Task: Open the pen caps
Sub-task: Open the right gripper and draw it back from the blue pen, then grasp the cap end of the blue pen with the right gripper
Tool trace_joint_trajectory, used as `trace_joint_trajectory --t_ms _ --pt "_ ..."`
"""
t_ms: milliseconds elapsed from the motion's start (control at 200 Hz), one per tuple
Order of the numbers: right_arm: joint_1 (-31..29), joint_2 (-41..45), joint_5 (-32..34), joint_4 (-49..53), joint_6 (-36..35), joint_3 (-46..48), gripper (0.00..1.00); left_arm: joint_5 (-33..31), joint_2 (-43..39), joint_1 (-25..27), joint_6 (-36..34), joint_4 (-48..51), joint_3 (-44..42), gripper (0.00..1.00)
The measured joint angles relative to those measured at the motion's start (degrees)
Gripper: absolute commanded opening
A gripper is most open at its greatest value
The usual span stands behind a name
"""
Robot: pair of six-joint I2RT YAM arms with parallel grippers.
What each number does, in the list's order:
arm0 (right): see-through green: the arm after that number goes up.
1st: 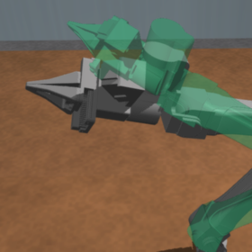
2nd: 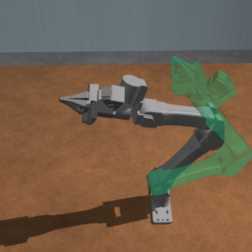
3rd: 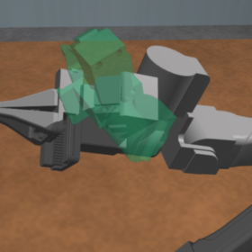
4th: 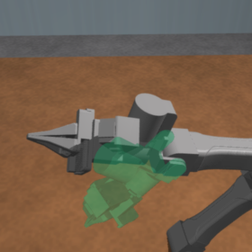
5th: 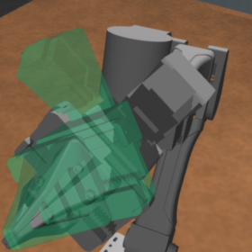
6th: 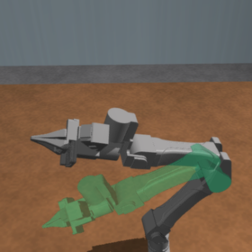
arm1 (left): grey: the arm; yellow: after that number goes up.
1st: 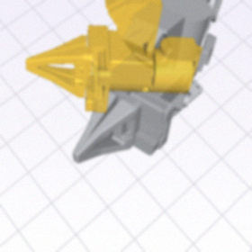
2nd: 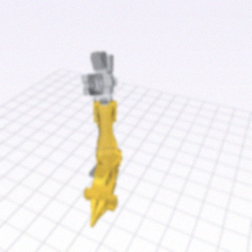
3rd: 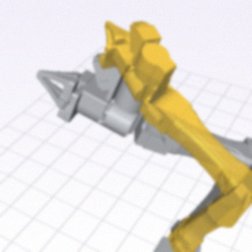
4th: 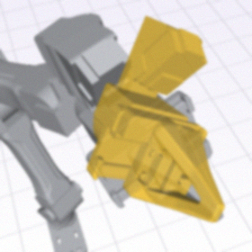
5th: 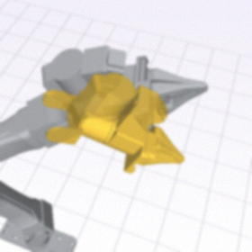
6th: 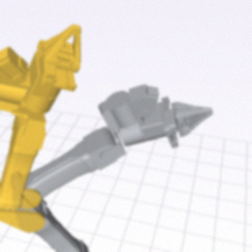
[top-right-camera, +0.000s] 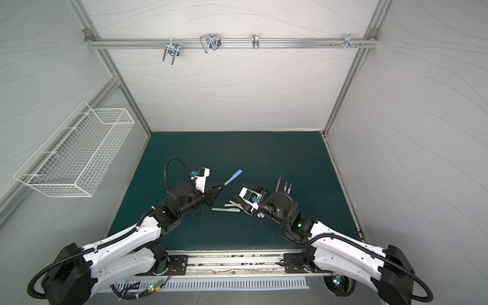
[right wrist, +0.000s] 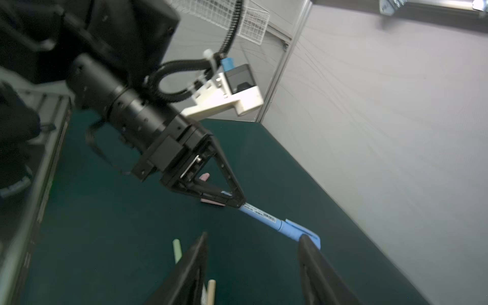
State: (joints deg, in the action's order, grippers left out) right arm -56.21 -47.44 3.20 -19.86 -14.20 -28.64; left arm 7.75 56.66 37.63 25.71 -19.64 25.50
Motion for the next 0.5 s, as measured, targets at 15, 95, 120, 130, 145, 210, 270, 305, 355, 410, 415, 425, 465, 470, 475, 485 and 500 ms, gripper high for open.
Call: trace_joint_trajectory --t_ms 15,95,120,130,145,210,270,305,355,410,415,425,465,470,475,485,500 --pt "0.44 0.04 0.37 1.18 2.82 -0.85 0.59 -0.15 -0.02 0.0 0.02 -0.04 -0.04 0.0" --pt "3.65 0.02 0.0 5.29 15.26 -3.82 0.59 -0.59 -0.04 0.0 0.04 -0.39 -0.04 0.0" --pt "4.76 0.02 -0.48 6.08 19.19 -4.26 0.59 -0.68 -0.04 0.0 0.04 -0.48 -0.04 0.0" --pt "5.25 0.0 -0.68 6.34 20.81 -4.35 0.59 -0.68 -0.07 0.0 0.02 -0.5 -0.04 0.0" --pt "5.77 -0.02 -0.94 6.62 22.64 -4.42 0.59 -0.7 -0.07 0.0 0.02 -0.52 -0.04 0.0" --pt "7.96 -0.28 -2.05 7.43 31.63 -4.09 0.58 -0.7 -0.07 0.0 0.04 -0.72 -0.07 0.0" --pt "9.2 -0.92 -3.02 7.91 39.76 -3.23 0.56 -0.7 -0.28 0.0 0.04 -1.09 -0.26 0.0" --pt "9.66 -1.33 -3.56 8.0 44.33 -2.64 0.56 -0.7 -0.52 0.0 0.04 -1.6 -0.52 0.0" --pt "10.12 -2.03 -4.13 7.98 50.4 -1.79 0.56 -0.7 -1.07 0.0 0.04 -2.19 -0.94 0.0" --pt "10.38 -2.8 -4.66 7.91 55.74 -1.16 0.56 -0.7 -1.66 0.0 0.04 -2.73 -1.38 0.0" --pt "10.4 -2.84 -4.68 7.89 56.06 -1.14 0.56 -0.7 -1.68 0.0 0.04 -2.75 -1.38 0.0" --pt "10.43 -3.04 -4.79 7.85 57.13 -1.03 0.56 -0.7 -1.79 0.0 0.04 -2.82 -1.44 0.0" --pt "10.45 -3.67 -5.05 7.82 60.52 -0.92 0.56 -0.7 -2.08 0.0 0.04 -3.04 -1.62 0.0" --pt "10.45 -3.78 -5.16 7.8 61.09 -0.92 0.56 -0.7 -2.1 0.0 0.04 -3.06 -1.62 0.0" --pt "10.47 -3.85 -5.22 7.8 61.35 -0.92 0.56 -0.68 -2.14 0.0 0.04 -3.08 -1.64 0.0" --pt "10.47 -4.0 -5.2 7.74 62.07 -0.92 0.56 -0.68 -2.21 0.0 0.04 -3.19 -1.66 0.0" --pt "10.47 -4.33 -5.29 7.61 63.65 -0.92 0.56 -0.68 -2.23 0.0 0.04 -3.3 -1.7 0.0"
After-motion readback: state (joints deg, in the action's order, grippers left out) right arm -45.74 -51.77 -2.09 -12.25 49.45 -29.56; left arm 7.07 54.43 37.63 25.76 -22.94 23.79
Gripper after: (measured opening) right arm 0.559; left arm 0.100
